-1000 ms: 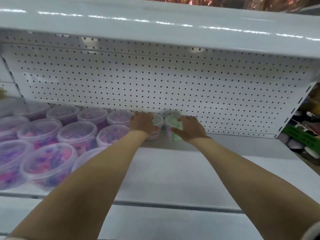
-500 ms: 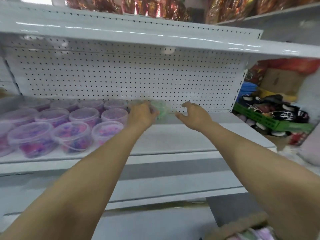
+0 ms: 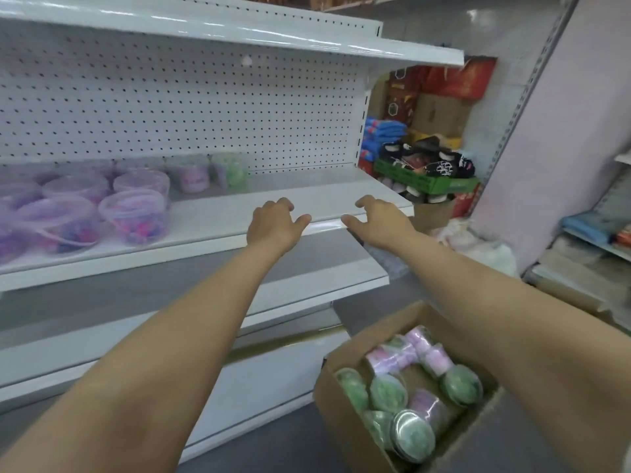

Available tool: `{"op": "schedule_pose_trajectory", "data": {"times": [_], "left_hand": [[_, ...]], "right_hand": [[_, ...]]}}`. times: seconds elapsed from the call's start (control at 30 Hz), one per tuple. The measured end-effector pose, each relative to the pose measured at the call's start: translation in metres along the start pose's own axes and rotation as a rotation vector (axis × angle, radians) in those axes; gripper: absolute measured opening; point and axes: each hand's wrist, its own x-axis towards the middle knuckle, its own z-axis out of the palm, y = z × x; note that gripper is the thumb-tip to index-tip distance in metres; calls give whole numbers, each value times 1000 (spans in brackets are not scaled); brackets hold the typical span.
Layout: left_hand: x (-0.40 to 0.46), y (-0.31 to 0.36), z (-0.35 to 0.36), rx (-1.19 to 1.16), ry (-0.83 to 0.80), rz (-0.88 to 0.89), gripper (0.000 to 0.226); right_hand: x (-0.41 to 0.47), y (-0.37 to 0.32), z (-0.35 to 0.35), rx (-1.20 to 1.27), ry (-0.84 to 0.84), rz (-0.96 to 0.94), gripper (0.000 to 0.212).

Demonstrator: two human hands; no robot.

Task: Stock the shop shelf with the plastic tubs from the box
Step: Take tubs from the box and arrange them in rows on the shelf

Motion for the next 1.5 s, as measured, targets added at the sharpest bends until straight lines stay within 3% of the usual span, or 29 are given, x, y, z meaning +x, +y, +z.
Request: {"op": "schedule_pose_trajectory", "data": {"times": [0.3, 0.57, 0.87, 0.93, 1.03, 1.2, 1.27, 1.33, 1.5], "left_hand": [[7, 68, 108, -15, -131, 19, 54], [1, 88, 257, 7, -346, -135, 55], [-65, 41, 383, 36, -662, -317, 42], [-76, 28, 407, -17, -682, -366, 37], [-91, -2, 452, 18, -812, -473, 52], [-113, -37, 516, 101, -978, -563, 56], [-117, -46, 532, 96, -977, -629, 61], [-116, -54, 547, 113, -980, -636, 62], [-98, -49, 572, 173, -989, -646, 61]], "right_hand": [[-13, 123, -9, -11, -33, 126, 58], [-6, 260, 52, 63, -324, 269, 66], [-62, 366, 174, 146, -719, 453, 48], [-73, 384, 203, 146, -823, 537, 45], [-95, 409, 245, 191, -870, 718, 42], [-129, 428, 297, 497, -894, 1154, 31], [-135, 436, 314, 565, -882, 1296, 41], [-138, 440, 327, 613, -868, 1356, 47], [-135, 440, 343, 672, -795, 1467, 40]]}}
